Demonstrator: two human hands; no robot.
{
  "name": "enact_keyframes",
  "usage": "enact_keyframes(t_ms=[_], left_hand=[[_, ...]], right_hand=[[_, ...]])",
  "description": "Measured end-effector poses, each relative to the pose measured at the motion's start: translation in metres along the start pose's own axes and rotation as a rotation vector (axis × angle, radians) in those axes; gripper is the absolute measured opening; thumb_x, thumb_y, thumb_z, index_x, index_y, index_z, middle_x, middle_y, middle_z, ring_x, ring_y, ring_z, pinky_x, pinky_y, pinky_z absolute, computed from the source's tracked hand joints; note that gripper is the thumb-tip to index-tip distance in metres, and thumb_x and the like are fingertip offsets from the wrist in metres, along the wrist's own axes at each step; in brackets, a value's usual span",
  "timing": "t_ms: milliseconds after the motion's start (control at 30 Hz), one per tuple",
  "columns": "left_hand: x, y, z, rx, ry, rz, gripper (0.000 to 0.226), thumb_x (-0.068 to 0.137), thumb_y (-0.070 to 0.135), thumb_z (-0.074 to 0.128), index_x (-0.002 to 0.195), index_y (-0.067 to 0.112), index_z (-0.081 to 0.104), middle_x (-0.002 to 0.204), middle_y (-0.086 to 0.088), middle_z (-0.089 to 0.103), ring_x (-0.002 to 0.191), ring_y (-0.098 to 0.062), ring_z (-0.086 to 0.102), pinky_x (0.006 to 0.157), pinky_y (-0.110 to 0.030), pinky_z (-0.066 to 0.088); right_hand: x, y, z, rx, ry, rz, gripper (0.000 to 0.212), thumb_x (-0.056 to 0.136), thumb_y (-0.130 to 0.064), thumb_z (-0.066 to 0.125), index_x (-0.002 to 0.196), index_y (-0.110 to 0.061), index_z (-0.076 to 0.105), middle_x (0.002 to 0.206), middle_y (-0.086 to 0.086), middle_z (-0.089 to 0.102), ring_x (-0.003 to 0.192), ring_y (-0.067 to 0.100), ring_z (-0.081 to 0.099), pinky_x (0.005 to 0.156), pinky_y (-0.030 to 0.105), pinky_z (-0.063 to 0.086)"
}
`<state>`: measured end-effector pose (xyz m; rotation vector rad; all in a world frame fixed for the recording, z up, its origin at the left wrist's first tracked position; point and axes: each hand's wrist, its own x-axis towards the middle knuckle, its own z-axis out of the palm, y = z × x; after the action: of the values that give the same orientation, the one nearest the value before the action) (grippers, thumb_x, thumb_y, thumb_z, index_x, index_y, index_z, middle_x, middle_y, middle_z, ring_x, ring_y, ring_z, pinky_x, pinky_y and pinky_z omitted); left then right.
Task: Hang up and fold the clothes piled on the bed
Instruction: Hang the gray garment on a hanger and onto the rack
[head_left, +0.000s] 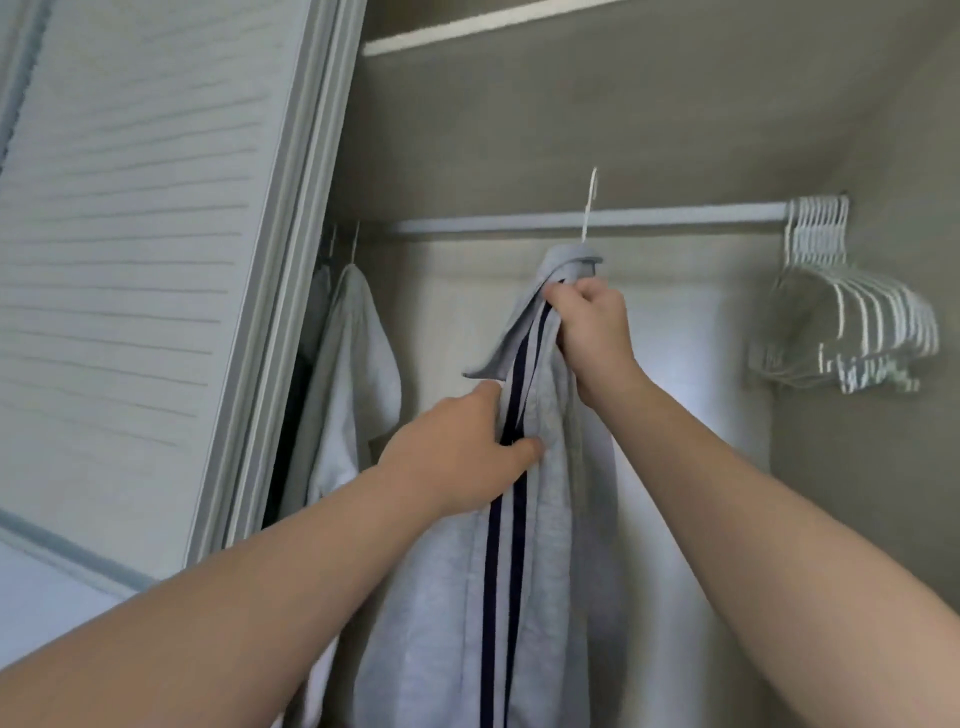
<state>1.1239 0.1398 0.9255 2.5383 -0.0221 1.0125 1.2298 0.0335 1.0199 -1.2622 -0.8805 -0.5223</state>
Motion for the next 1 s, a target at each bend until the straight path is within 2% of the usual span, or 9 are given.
enact_keyframes(t_ms=[167,233,367,533,633,767,900,933,1000], left_hand=[[0.067,0.008,0.001,0.108,0.091,0.01,0.04,0.091,0.056,0.054,0.118,0.028,0.047,0.09,0.011,0.058,0.086,-0.017,0.059,0.073,-0.035,0.051],[0.089,0.01,0.005,0.133,0.089,0.0,0.038,0.091,0.053,0.054,0.118,0.028,0.046,0.097,0.007,0.061,0.091,-0.021,0.06,0.077,-0.037,0.052],[0.121,0.009,0.012,0.17,0.056,-0.009,0.036,0.091,0.055,0.054,0.111,0.027,0.044,0.106,0.003,0.063,0.096,-0.023,0.061,0.085,-0.042,0.053],[0.13,-0.002,0.022,0.182,0.035,-0.004,0.038,0.089,0.062,0.055,0.11,0.033,0.042,0.099,0.01,0.06,0.093,-0.018,0.061,0.077,-0.035,0.049],[0.127,-0.003,0.023,0.171,0.005,-0.019,0.048,0.086,0.068,0.057,0.119,0.035,0.044,0.104,0.01,0.062,0.098,-0.017,0.062,0.087,-0.038,0.053],[0.119,0.001,0.023,0.233,0.019,-0.052,0.067,0.079,0.078,0.056,0.128,0.036,0.042,0.114,0.012,0.061,0.106,-0.016,0.061,0.093,-0.039,0.051],[0.112,0.009,0.028,0.268,0.015,-0.113,0.094,0.059,0.095,0.052,0.129,0.033,0.038,0.101,0.017,0.05,0.11,-0.018,0.059,0.098,-0.044,0.046],[0.111,0.01,0.03,0.277,0.007,-0.123,0.096,0.056,0.097,0.051,0.127,0.033,0.038,0.1,0.017,0.049,0.112,-0.019,0.057,0.099,-0.045,0.043],[0.108,0.011,0.035,0.307,-0.013,-0.146,0.097,0.052,0.098,0.05,0.124,0.033,0.037,0.113,0.013,0.054,0.117,-0.021,0.054,0.1,-0.05,0.038]], right_hand=[[0.081,0.002,-0.01,-0.08,0.018,-0.032,0.047,0.09,-0.012,0.061,0.057,-0.022,0.029,0.052,-0.005,0.028,0.047,0.012,0.026,0.047,0.027,0.024],[0.107,0.006,-0.016,-0.129,0.047,-0.033,0.046,0.09,-0.012,0.062,0.057,-0.022,0.031,0.053,-0.004,0.029,0.047,0.013,0.028,0.043,0.026,0.024],[0.147,0.014,-0.024,-0.108,0.067,0.012,0.039,0.09,-0.014,0.063,0.062,-0.019,0.036,0.067,0.007,0.035,0.068,0.02,0.036,0.054,0.03,0.027],[0.163,0.041,-0.024,-0.065,0.031,0.138,0.019,0.09,-0.016,0.065,0.075,-0.01,0.054,0.065,0.004,0.053,0.057,0.02,0.051,0.052,0.026,0.037],[0.159,0.059,-0.023,-0.044,-0.007,0.175,0.012,0.088,-0.016,0.064,0.082,-0.009,0.058,0.069,0.006,0.057,0.064,0.023,0.057,0.059,0.029,0.041],[0.153,0.066,-0.017,-0.021,-0.041,0.161,0.023,0.09,-0.02,0.062,0.07,-0.014,0.053,0.068,0.007,0.052,0.07,0.024,0.053,0.065,0.033,0.04],[0.142,0.057,-0.013,-0.131,-0.116,0.068,0.05,0.092,-0.041,0.065,0.058,-0.024,0.032,0.056,0.0,0.04,0.055,0.019,0.046,0.062,0.032,0.042],[0.138,0.053,-0.013,-0.177,-0.143,0.053,0.05,0.089,-0.047,0.067,0.062,-0.025,0.032,0.057,-0.002,0.041,0.052,0.018,0.046,0.058,0.03,0.043],[0.128,0.044,-0.014,-0.293,-0.222,0.068,0.045,0.084,-0.055,0.07,0.078,-0.022,0.04,0.073,0.0,0.051,0.064,0.019,0.06,0.052,0.029,0.049]])
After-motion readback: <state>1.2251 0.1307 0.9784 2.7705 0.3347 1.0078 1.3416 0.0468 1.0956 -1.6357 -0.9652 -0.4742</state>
